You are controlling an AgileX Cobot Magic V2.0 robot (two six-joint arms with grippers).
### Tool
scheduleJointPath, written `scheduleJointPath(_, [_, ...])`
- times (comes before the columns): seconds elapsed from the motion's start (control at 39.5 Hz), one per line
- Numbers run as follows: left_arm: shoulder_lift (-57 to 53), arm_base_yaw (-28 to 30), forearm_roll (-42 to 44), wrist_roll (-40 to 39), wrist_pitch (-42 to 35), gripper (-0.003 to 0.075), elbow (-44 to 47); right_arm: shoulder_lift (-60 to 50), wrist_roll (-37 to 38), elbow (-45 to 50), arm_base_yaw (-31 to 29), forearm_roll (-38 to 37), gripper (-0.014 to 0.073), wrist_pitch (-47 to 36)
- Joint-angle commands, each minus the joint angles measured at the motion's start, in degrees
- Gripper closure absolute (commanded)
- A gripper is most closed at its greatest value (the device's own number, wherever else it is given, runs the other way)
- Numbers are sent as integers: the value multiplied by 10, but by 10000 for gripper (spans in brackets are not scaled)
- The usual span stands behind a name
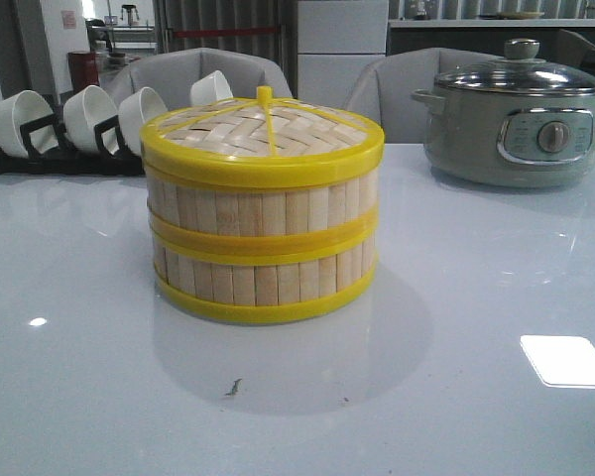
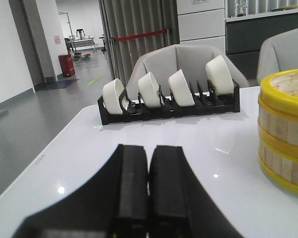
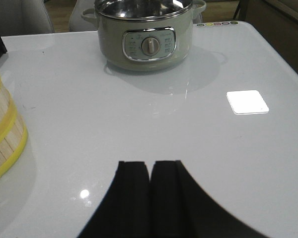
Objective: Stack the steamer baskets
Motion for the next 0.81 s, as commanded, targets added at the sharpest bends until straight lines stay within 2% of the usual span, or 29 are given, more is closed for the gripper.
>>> scheduleJointPath(0.0, [-8,0,-1,-6,-48,634,1,3,0,-18,-3,-3,545,-46])
scheduleJointPath(0.25, [-8,0,-1,-6,-48,634,1,2,0,-18,-3,-1,545,-56])
scheduleJointPath(0.43, [-8,0,-1,-6,-48,634,1,-42,1,-3,-2,2,545,-58])
scheduleJointPath(0.78, [-8,0,-1,-6,-48,634,1,-211,1,157,-2,34,545,-69])
